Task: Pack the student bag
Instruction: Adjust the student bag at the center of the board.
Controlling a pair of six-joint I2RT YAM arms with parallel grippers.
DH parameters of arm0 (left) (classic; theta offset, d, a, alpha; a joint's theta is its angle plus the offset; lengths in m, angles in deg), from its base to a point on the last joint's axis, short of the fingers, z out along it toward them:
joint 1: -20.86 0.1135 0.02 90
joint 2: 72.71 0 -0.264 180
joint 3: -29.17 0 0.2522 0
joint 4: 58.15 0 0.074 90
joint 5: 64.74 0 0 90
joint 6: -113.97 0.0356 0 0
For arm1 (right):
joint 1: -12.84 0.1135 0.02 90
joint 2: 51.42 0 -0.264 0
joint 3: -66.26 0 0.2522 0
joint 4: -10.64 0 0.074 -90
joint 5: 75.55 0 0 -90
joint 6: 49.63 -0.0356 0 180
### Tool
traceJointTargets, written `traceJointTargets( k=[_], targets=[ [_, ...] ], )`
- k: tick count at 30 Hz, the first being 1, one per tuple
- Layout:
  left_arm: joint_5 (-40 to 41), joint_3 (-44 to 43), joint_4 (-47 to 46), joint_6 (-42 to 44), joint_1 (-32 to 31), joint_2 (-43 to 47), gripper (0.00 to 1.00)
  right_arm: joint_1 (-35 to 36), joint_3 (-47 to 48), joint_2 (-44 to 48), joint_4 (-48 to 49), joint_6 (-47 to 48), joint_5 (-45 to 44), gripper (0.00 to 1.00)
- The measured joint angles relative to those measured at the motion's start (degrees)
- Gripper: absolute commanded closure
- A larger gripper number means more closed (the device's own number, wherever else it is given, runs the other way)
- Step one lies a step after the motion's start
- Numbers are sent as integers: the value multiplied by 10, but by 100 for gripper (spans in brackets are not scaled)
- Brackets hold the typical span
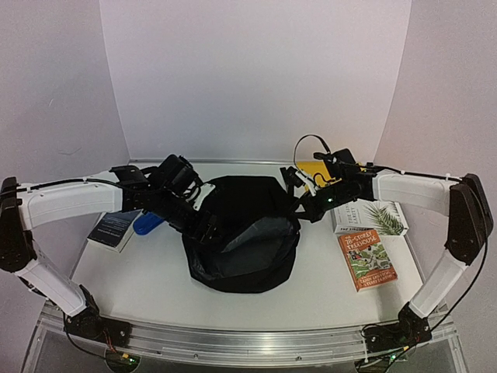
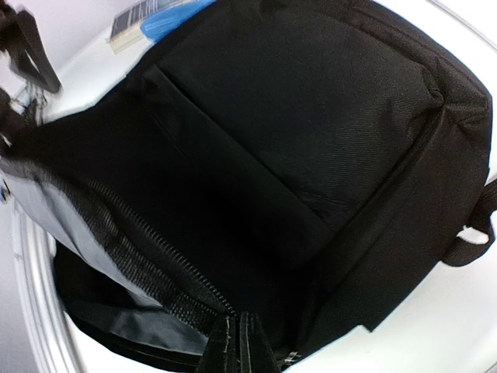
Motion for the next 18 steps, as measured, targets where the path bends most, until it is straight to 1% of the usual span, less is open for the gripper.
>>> traceJointTargets(
  k=[5, 10, 15, 18],
  targets=[
    [-41, -6, -16, 1, 0, -37, 27, 7, -19, 19, 26, -47, 3, 100],
    [-77, -7, -30, 1, 0, -64, 25, 8, -31, 27, 38, -70, -1, 100],
    [-102, -7, -35, -6, 0, -56, 23, 8, -44, 32, 44, -83, -6, 100],
    [-110, -7, -35, -16, 0, -32, 23, 8, -48, 35, 47, -92, -9, 100]
  ],
)
